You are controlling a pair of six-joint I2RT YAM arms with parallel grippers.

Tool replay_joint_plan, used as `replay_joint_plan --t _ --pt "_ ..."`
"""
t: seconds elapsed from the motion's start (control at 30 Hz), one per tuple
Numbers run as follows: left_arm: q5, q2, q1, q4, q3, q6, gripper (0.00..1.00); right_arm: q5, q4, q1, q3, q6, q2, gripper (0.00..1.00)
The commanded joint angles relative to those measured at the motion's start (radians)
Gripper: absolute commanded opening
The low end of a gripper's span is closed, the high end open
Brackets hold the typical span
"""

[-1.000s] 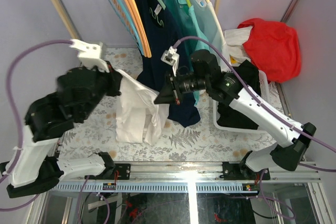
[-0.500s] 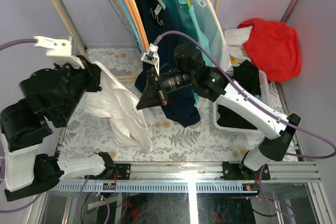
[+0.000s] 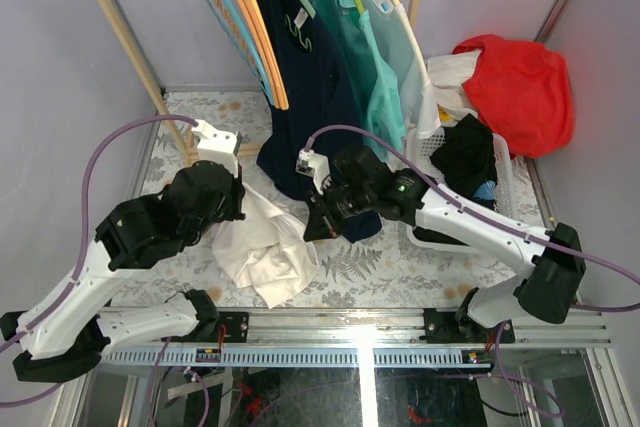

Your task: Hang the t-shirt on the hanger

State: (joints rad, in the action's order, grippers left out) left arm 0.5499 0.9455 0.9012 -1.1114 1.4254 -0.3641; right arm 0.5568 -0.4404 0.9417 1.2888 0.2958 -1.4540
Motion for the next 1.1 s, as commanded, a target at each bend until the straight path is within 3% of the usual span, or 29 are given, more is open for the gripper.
replay_joint_plan --t 0.0,1.07 --pt "-0.012 -0.066 -0.01 0.069 -0.043 -0.092 0.0 -0.033 0.043 -0.002 -0.073 -0.002 0.1 0.0" --pt "-0.027 -0.089 -0.01 0.107 -0.095 -0.075 0.0 -0.045 0.054 -0.002 -0.121 0.034 0.155 0.0"
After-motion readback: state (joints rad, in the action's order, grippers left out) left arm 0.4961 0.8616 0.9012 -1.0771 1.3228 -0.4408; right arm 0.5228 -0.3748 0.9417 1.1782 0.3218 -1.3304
